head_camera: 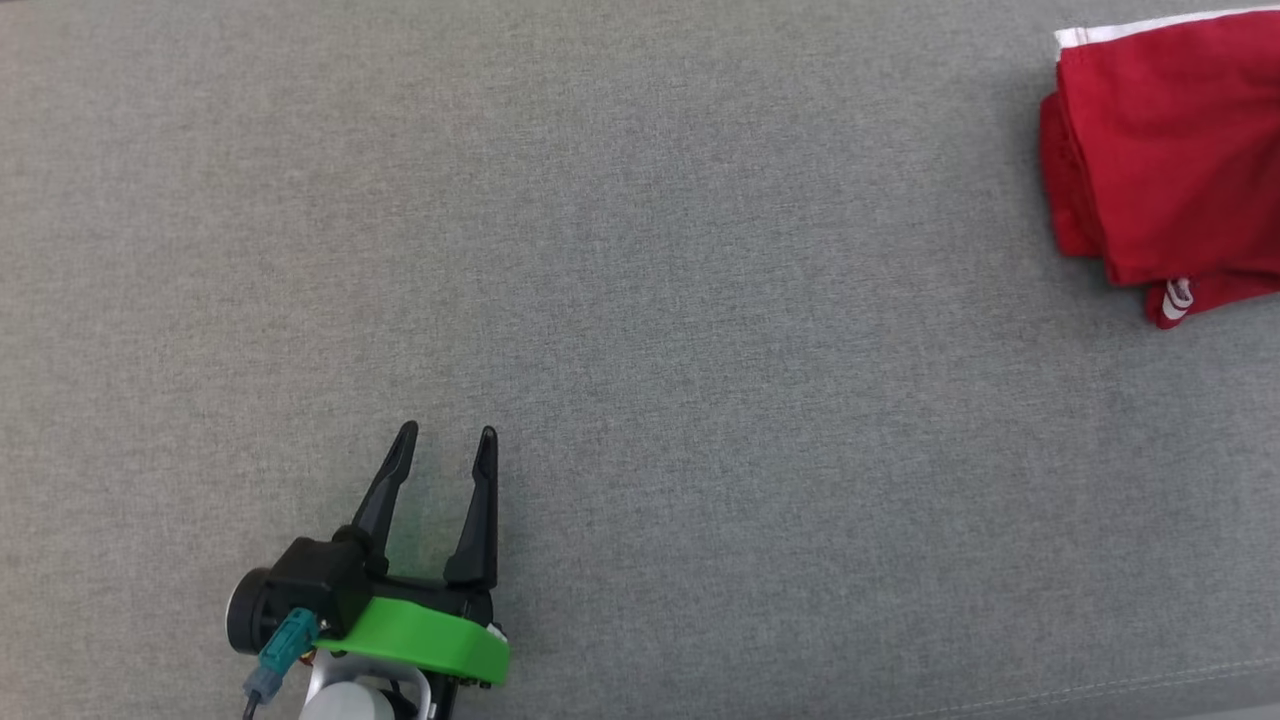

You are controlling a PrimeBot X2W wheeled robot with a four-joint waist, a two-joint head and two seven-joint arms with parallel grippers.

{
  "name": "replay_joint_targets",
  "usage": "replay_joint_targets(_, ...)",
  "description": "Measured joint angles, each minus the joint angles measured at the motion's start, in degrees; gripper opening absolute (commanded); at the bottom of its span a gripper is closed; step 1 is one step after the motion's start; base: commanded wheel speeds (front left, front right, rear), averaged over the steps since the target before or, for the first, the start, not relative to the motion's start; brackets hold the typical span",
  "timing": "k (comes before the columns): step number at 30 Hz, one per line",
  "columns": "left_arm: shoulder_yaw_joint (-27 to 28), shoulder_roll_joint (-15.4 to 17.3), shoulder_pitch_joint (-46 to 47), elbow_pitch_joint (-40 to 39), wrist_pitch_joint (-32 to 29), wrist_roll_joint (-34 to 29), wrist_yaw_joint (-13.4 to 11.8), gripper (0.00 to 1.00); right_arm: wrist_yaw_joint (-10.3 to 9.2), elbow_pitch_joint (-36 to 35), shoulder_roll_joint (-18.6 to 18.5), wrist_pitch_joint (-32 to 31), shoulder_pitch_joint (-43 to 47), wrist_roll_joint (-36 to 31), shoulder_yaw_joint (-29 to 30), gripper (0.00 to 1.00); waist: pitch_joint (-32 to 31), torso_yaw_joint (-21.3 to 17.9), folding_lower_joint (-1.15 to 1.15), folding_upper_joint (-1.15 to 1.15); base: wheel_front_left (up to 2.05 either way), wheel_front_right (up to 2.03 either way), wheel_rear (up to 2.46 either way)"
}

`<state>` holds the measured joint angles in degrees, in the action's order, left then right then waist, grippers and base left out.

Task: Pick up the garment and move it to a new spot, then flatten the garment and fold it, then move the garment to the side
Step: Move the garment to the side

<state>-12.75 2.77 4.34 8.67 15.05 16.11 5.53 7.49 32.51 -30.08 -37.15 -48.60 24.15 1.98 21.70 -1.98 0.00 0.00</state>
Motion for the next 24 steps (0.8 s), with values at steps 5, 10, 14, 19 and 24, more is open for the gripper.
replay_joint_targets(5,1.0,0.0,0.2,0.1,0.0,-0.7,0.3,1.0,0.02,0.8,-2.5,0.4,-0.7,-7.2,2.8,1.0,1.0,1.0,0.0,0.0,0.0,0.0,0.0)
replay_joint_targets(10,1.5,0.0,0.0,0.4,0.0,-0.7,0.4,1.0,0.02,1.7,-3.8,0.5,1.5,-14.8,6.2,1.0,0.3,1.4,0.0,0.0,0.0,0.0,0.0)
replay_joint_targets(14,2.3,0.0,-1.0,0.3,0.0,-0.6,0.2,1.0,0.03,-2.9,-1.6,7.0,4.2,-14.0,7.5,1.0,-1.3,1.4,0.0,0.0,0.0,0.0,0.0)
replay_joint_targets(19,3.8,0.0,-3.3,-0.4,0.0,-0.6,-0.3,1.0,0.03,-12.4,1.5,20.7,11.7,-13.2,9.5,1.0,-4.5,1.4,0.0,0.0,0.0,0.0,0.0)
replay_joint_targets(24,7.1,0.0,-6.6,-1.1,0.0,-1.6,-1.5,1.0,0.04,-19.0,6.6,33.1,24.3,-15.3,10.4,1.0,-9.2,1.5,0.0,0.0,0.0,0.0,0.0)
